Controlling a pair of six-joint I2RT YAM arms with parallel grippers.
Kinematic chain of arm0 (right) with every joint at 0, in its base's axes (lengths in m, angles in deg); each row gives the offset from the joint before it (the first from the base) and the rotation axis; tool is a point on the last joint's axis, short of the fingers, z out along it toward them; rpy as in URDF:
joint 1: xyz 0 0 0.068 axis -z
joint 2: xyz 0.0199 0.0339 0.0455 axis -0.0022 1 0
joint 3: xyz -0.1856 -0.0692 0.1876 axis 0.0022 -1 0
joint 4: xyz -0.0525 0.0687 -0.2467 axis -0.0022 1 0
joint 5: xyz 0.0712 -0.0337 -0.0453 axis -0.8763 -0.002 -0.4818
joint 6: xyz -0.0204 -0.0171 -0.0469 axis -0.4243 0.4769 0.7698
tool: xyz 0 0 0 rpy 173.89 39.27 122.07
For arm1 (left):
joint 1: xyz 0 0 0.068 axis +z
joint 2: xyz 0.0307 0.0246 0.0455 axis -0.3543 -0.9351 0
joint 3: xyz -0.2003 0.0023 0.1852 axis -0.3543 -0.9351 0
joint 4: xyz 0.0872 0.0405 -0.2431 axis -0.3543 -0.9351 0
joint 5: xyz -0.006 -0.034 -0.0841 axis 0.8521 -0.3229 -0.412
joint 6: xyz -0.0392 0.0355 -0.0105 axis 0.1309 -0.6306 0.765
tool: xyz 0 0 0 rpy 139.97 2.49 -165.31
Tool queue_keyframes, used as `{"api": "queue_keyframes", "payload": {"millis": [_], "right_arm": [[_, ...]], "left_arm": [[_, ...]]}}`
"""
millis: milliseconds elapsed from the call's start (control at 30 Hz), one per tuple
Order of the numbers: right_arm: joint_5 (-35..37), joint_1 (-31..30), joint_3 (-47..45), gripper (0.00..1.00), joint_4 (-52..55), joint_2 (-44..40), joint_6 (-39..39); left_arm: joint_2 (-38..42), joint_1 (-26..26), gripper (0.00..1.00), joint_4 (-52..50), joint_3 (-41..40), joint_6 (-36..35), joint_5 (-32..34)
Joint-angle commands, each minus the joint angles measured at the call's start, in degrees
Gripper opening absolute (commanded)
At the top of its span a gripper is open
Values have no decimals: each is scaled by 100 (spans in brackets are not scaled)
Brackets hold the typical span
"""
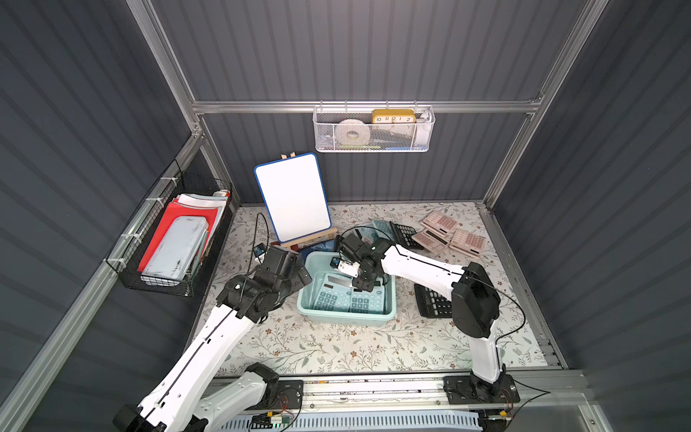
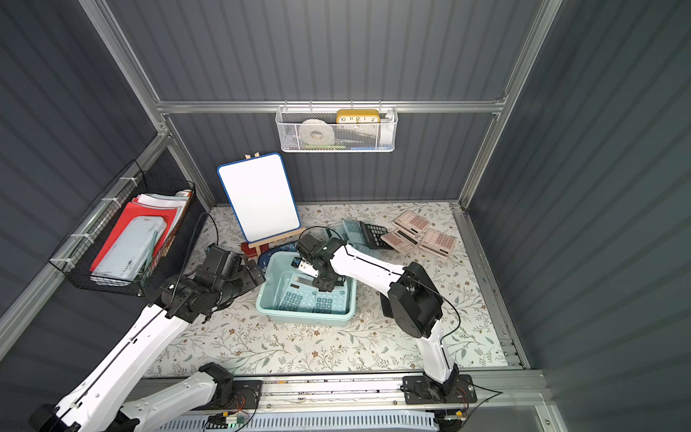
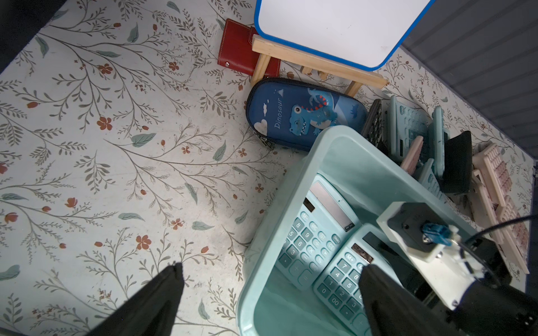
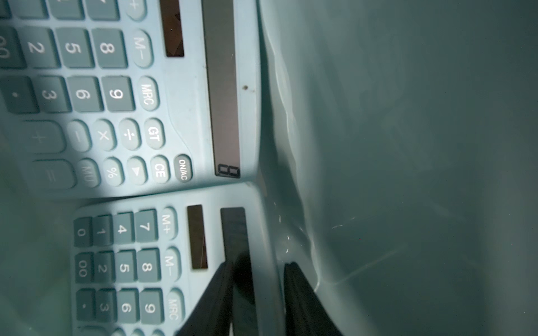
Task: Put the calculator in the storage box
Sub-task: Place the calculator in the storage box.
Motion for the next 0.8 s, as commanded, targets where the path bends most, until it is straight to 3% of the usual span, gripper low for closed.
{"api": "queue_keyframes", "payload": {"millis": [0,233,533,767], "right_arm": [[67,5,-7,36,-67,-91,-8],[100,41,30,51,-137,-492,-165],[-6,57,40,66,42,-1328,-1150],[-444,149,-569,81,-405,-2352,-2420]], "left_arm": [[-47,34,99,-77,173,-1,39],[-112,34,99,-12,168,-1,-15],[-108,34,99,22,234,-18,-218],[-332,34,99,415,30,-346,-1209]]}}
